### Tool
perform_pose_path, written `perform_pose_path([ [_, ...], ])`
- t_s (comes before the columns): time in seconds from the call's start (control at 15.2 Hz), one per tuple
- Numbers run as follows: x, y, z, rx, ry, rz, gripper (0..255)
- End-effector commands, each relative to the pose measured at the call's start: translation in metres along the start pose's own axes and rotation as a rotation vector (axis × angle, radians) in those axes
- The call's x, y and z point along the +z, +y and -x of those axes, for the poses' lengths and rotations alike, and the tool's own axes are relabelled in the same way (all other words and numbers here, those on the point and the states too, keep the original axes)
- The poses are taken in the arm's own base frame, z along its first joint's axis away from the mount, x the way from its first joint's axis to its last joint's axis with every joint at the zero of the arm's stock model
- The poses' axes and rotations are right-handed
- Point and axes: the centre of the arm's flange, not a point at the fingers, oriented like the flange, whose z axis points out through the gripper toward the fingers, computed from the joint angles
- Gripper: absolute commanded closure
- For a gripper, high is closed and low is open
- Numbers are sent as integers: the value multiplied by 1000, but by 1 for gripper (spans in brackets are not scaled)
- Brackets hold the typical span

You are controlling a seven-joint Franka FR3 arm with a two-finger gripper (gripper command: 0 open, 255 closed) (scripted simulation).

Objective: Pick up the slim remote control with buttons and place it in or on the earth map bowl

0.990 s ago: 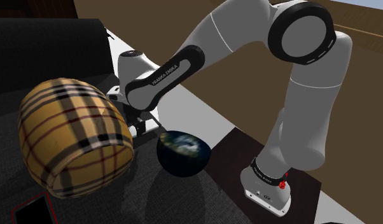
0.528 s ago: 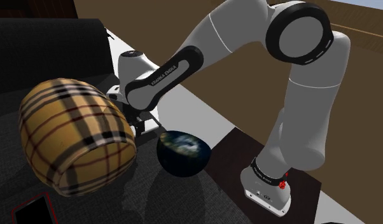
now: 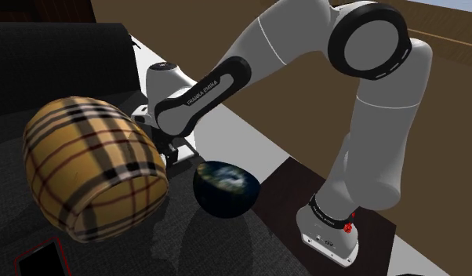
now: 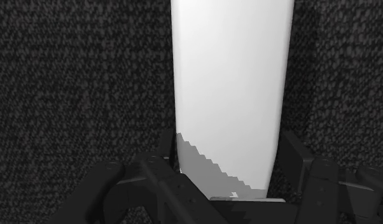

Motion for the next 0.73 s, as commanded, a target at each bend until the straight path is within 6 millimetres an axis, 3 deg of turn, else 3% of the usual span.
perform_pose_path([
  [0.0,8,-4,3,-2,-12,-19,255],
  [0.13,7,-5,-2,-2,-12,-18,255],
  [0.66,-35,-4,-5,-2,-12,-18,255],
])
